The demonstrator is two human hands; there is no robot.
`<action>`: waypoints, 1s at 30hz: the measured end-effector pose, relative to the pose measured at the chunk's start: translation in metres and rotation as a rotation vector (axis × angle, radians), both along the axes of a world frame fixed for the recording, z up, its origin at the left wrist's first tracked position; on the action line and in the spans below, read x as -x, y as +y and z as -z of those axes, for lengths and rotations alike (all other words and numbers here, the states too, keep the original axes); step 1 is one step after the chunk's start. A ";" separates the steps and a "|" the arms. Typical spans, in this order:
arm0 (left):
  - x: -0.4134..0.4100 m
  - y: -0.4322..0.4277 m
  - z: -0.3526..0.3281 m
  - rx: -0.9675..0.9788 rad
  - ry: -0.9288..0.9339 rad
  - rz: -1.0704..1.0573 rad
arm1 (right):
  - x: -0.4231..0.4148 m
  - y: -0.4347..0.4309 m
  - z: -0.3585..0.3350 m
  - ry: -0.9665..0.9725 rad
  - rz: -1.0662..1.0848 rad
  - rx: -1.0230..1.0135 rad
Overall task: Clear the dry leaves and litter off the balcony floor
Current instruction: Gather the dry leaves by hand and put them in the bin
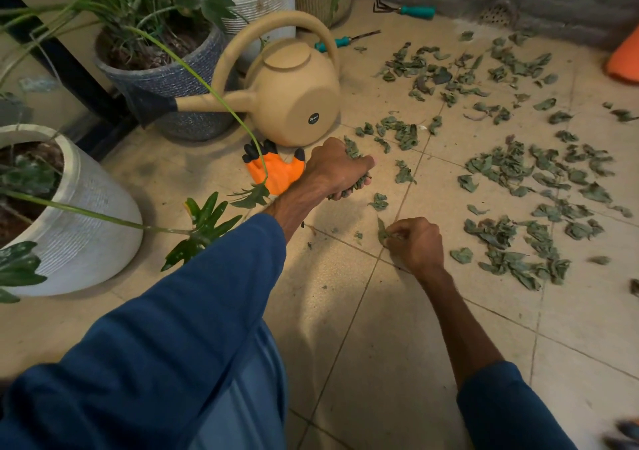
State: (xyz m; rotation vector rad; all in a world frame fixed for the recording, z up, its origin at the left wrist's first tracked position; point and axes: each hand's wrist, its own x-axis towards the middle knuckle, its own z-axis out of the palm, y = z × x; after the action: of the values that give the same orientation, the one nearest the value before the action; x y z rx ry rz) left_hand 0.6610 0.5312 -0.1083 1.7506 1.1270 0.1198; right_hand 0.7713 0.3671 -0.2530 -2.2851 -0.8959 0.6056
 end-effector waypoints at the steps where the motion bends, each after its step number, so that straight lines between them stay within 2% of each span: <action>1: -0.001 0.000 0.000 -0.007 0.007 0.003 | -0.005 -0.003 -0.001 0.032 -0.004 -0.016; 5: -0.001 -0.002 0.000 -0.024 0.013 0.018 | -0.014 -0.009 -0.013 0.128 -0.006 -0.074; 12: 0.002 -0.003 -0.003 -0.053 0.020 0.036 | -0.014 -0.001 -0.015 0.170 -0.079 -0.112; 16: 0.007 -0.002 -0.006 -0.063 0.020 0.040 | -0.012 0.002 -0.001 0.084 -0.072 -0.006; 25: 0.014 0.000 -0.013 -0.071 0.026 0.038 | 0.007 0.023 0.001 -0.012 -0.226 0.145; 30: 0.018 0.000 -0.015 -0.081 0.038 0.039 | 0.012 0.025 0.005 -0.008 -0.169 0.086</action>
State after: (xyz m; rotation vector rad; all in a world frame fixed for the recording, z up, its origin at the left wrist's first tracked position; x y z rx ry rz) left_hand 0.6435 0.5316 -0.0937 1.8529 1.1278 0.1104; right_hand 0.7596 0.3916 -0.2575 -2.3041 -1.0939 0.7213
